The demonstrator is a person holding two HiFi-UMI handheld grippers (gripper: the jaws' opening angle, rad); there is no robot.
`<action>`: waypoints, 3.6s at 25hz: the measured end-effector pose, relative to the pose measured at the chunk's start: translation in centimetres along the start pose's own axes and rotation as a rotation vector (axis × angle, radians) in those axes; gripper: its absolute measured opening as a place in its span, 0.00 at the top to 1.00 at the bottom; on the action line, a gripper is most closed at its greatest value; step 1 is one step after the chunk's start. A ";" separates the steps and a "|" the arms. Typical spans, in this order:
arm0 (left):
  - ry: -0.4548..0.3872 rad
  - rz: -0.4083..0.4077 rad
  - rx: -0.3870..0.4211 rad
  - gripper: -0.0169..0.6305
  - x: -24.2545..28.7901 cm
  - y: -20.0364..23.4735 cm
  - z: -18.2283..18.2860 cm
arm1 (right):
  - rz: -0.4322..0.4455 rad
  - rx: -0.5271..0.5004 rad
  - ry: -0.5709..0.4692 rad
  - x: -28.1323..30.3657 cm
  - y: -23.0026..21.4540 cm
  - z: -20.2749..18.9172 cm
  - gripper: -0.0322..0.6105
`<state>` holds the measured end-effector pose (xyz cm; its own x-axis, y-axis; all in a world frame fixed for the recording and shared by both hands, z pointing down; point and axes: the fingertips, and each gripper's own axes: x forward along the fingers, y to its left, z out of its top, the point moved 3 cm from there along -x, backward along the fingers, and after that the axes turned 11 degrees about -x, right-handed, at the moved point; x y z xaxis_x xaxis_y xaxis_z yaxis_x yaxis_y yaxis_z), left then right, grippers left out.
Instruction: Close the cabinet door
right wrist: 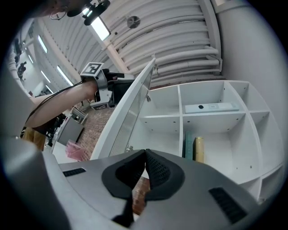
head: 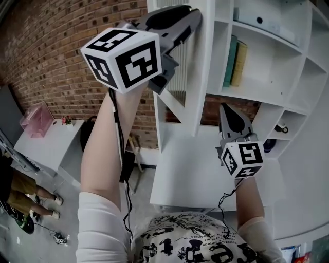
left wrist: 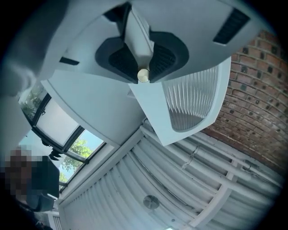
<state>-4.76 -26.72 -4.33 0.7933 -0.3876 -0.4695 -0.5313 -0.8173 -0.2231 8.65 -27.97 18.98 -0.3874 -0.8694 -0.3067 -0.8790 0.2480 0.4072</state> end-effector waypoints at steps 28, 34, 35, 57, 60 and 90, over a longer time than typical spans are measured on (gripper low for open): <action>0.138 0.383 0.232 0.83 15.8 1.0 -9.3 | 0.097 -0.015 -0.049 -1.6 -13.6 -6.1 0.93; 0.151 0.415 0.232 0.82 18.2 2.7 -11.2 | 0.115 0.007 -0.019 0.0 -15.1 -8.5 0.93; 0.151 0.426 0.245 0.82 18.6 2.9 -11.5 | 0.120 0.017 -0.018 0.2 -15.3 -8.7 0.93; 0.166 0.514 0.357 0.81 22.8 7.1 -14.8 | 0.127 0.025 -0.042 2.5 -18.6 -10.1 0.93; 0.149 0.514 0.356 0.81 22.8 7.1 -14.7 | 0.137 0.026 -0.017 2.9 -18.5 -10.7 0.93; 0.191 0.301 0.194 0.95 9.5 -3.9 -23.8 | 0.110 0.021 0.047 -1.8 -12.1 -13.3 0.93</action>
<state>11.97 -37.35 12.41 0.6250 -0.6846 -0.3751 -0.7800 -0.5666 -0.2656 23.70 -35.06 26.09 -0.4688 -0.8553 -0.2207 -0.8379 0.3515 0.4177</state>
